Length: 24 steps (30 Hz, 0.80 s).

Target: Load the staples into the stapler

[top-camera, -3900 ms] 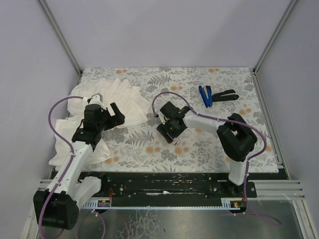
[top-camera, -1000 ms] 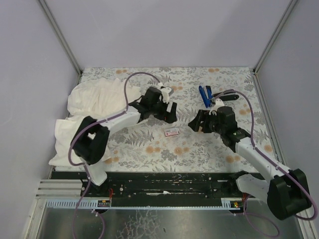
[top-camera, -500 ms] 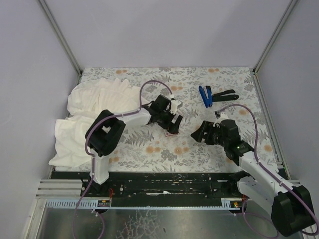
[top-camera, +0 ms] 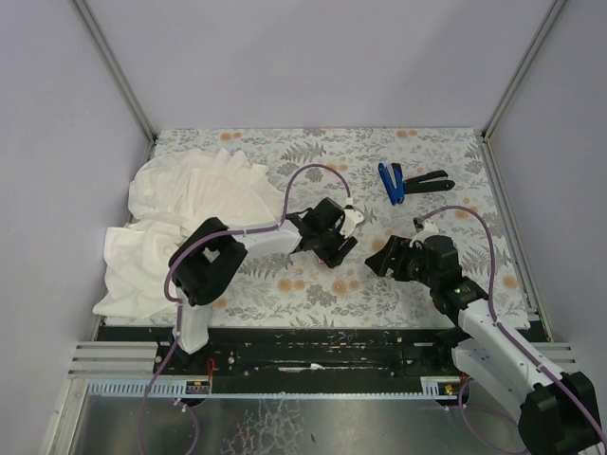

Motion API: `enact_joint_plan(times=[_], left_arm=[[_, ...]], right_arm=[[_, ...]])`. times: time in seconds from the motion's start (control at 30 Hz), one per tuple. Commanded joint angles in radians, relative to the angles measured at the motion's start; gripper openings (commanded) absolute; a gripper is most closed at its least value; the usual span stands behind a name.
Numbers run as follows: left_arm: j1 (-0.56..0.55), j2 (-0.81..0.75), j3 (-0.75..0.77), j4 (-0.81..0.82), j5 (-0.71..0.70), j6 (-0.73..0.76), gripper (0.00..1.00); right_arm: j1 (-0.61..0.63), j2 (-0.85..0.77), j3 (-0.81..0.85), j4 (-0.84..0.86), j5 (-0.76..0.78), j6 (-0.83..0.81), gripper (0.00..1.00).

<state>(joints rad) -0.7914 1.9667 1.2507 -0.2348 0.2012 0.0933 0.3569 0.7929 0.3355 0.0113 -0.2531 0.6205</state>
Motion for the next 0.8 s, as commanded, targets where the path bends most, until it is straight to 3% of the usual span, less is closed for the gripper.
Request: enact_joint_plan(times=[0.0, 0.27, 0.43, 0.77], left_arm=[[-0.056, -0.027, -0.069, -0.020, -0.141, 0.030, 0.58], [-0.140, -0.104, -0.169, 0.022, -0.154, 0.006, 0.47], [-0.213, -0.161, -0.226, 0.035, -0.125, -0.004, 0.44], [-0.274, -0.230, -0.294, 0.042, -0.103, -0.020, 0.53]], right_arm=[[-0.005, -0.058, -0.020, -0.020, 0.014, 0.010, 0.82], [-0.004, -0.088, -0.063, -0.086, 0.056, 0.086, 0.82], [-0.005, -0.071, -0.098, -0.097, 0.018, 0.147, 0.73], [-0.005, 0.043, -0.144, 0.070, -0.177, 0.228, 0.54]])
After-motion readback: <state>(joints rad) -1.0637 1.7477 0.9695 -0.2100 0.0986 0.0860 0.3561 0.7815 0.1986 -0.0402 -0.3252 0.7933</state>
